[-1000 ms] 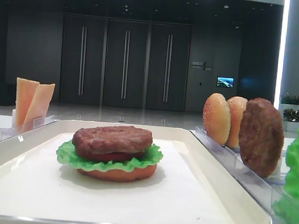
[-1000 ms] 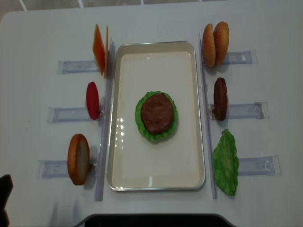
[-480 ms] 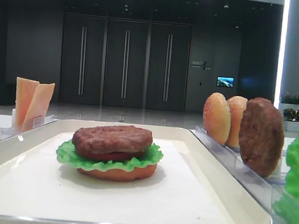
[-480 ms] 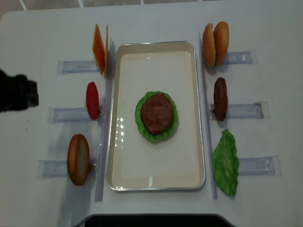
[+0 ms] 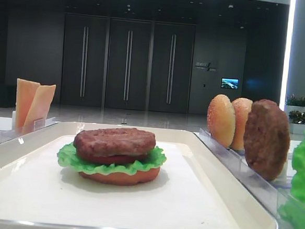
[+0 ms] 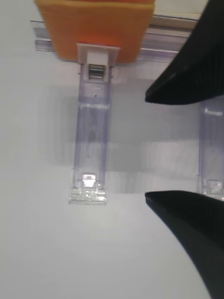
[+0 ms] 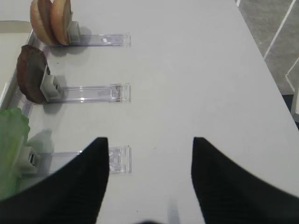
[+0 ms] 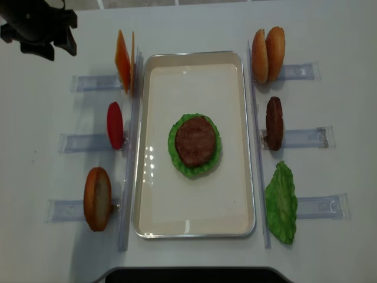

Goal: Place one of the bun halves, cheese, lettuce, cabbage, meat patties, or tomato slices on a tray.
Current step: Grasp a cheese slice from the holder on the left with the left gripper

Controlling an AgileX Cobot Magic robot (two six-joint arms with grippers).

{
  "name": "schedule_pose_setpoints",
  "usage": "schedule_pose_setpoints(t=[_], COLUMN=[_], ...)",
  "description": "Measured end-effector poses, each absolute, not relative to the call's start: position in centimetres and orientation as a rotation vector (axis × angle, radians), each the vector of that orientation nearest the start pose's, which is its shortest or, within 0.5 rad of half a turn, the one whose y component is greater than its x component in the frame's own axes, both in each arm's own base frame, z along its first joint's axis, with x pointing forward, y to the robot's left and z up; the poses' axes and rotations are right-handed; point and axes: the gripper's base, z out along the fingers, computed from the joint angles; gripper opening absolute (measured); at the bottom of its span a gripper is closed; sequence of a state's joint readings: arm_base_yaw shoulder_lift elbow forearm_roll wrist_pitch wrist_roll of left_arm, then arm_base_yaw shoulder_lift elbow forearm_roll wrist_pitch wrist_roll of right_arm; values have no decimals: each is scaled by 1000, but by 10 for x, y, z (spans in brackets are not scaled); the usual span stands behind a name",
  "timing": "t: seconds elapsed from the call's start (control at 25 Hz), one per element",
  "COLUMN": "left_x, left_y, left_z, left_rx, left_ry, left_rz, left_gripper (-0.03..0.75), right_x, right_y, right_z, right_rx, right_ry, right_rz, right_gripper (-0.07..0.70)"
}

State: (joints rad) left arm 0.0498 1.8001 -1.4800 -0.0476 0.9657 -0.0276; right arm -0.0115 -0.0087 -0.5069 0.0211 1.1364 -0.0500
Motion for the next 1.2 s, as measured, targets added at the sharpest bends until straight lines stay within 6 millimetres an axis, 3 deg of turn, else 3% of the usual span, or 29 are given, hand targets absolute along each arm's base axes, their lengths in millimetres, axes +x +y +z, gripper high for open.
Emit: schedule_pose_setpoints(t=[0.16, 0.44, 0.56, 0.96, 1.2], left_x=[393, 385, 381, 394, 410], left_y=[-6, -91, -111, -120, -126], left_z=[280, 285, 286, 272, 237], left_rx=[-118, -97, -121, -209, -198], left_ry=[2733, 2718, 2690, 2627, 2647], left_rz=[-73, -138, -108, -107, -90], left_gripper=[444, 444, 444, 444, 444], right_x=[-10, -10, -10, -10, -10], right_y=[2, 2, 2, 2, 2], right_z=[273, 273, 273, 273, 273], right_rx=[-43, -43, -43, -43, -43], right_ry=[2104, 2104, 2104, 2104, 2104], right_rz=[-11, -10, -10, -10, -10], right_gripper=[379, 379, 379, 376, 370])
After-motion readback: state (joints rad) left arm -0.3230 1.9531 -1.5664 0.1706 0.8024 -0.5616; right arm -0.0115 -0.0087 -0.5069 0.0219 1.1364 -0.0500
